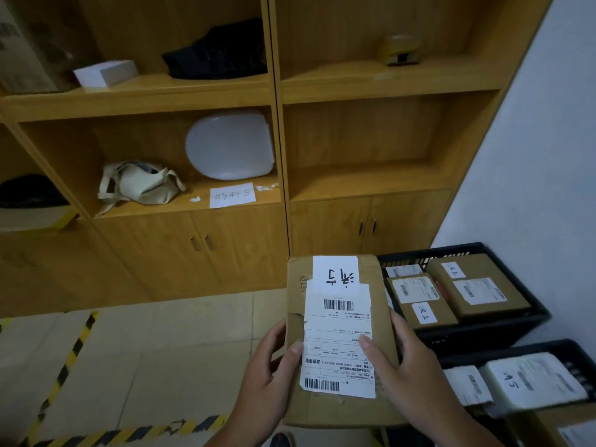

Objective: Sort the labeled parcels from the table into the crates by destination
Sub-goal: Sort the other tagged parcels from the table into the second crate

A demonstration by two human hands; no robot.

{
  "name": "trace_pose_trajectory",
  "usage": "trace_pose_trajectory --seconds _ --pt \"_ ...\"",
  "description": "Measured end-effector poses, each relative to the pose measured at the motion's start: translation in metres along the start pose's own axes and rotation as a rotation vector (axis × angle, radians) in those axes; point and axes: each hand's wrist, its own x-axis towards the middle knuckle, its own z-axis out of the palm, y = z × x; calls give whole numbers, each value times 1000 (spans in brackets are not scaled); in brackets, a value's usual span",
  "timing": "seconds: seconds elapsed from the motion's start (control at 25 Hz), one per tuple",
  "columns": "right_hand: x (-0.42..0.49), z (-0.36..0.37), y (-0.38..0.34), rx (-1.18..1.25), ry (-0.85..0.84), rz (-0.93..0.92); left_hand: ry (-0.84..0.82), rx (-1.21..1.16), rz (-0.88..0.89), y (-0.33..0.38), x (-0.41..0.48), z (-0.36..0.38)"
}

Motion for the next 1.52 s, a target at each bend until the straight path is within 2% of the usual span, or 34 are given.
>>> trace_pose_trajectory --seconds 0.32,0.52,0.76,0.96,1.24,1.52 --pt "115 44 -42 38 153 96 -167 18 -9 6 154 -65" --pt "144 45 -41 11 248 205 -289 25 -17 8 211 -58" --pt "151 8 -3 74 422 389 -507 93 -54 4 255 7" --pt "130 -36 33 165 557 442 -676 177 -59 5 273 79" --pt "84 -91 87 311 766 514 -933 298 -94 -4 272 192" --pt "33 -120 125 406 948 683 -1169 394 -155 -15 256 286"
